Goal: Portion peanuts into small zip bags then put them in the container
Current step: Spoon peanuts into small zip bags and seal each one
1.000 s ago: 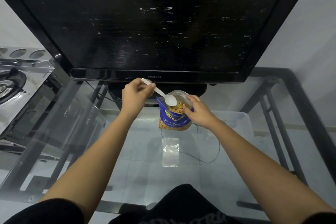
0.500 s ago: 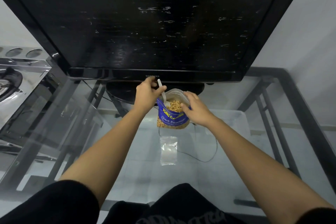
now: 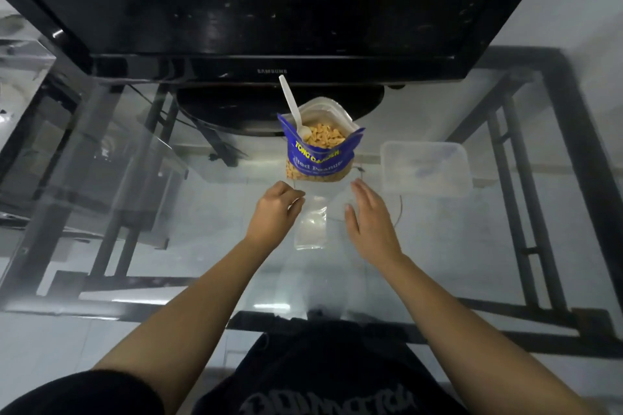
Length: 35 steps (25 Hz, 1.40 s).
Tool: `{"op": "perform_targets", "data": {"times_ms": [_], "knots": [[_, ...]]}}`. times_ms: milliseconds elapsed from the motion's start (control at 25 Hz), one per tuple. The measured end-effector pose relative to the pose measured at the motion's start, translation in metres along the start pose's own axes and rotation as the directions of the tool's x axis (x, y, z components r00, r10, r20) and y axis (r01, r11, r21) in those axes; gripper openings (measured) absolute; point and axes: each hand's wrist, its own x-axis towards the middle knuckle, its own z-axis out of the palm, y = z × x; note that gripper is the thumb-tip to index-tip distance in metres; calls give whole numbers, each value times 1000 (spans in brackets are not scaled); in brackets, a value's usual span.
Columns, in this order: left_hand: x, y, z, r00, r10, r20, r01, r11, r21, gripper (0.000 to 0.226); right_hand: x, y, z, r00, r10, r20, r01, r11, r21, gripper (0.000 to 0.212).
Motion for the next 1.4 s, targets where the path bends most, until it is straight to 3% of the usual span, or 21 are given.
{"op": "perform_targets", "data": {"times_ms": [240,400,560,640,680,720,760,840,960,1080,1160,1280,1400], "knots": [[7,-9,20,991,47,126,-59,994,94,15,-23,20,36,949,128,287,-42,957,-286,61],[11,-14,20,987,85,134,-104,984,146,17,-28,24,42,964,101,246,-15,944,-330,73],[15,-8,3,969,74,234,-124,970,208,13,-25,24,41,959,115,258,-26,945,-326,66],[15,1,-13,961,70,269,-102,989,109,11,-23,15,32,953,157,260,-116,979,-168,56],[16,7,-23,962,49,267,-55,998,16,9,-21,8,24,947,194,254,-202,979,8,54],[17,12,-30,959,-9,282,33,996,-80,6,-19,-1,15,929,243,278,-312,920,239,53],[20,17,-39,954,-77,290,133,975,-179,5,-17,-10,6,911,267,313,-392,794,465,56],[24,28,-54,942,-177,284,274,894,-353,4,-13,-28,-14,914,251,319,-405,607,684,60],[36,46,-75,939,-226,260,337,758,-558,3,-1,-42,-42,950,206,234,-312,631,711,35],[45,62,-98,944,-201,263,328,664,-672,21,10,-49,-78,975,182,126,-216,652,727,34],[52,67,-111,945,-184,272,325,634,-702,22,21,-52,-99,983,133,129,-184,670,719,38],[62,76,-130,957,-130,261,278,680,-679,12,36,-59,-128,994,54,100,-108,721,685,46],[70,83,-141,957,-120,264,278,646,-711,21,48,-67,-149,997,-9,76,-41,779,626,48]]}}
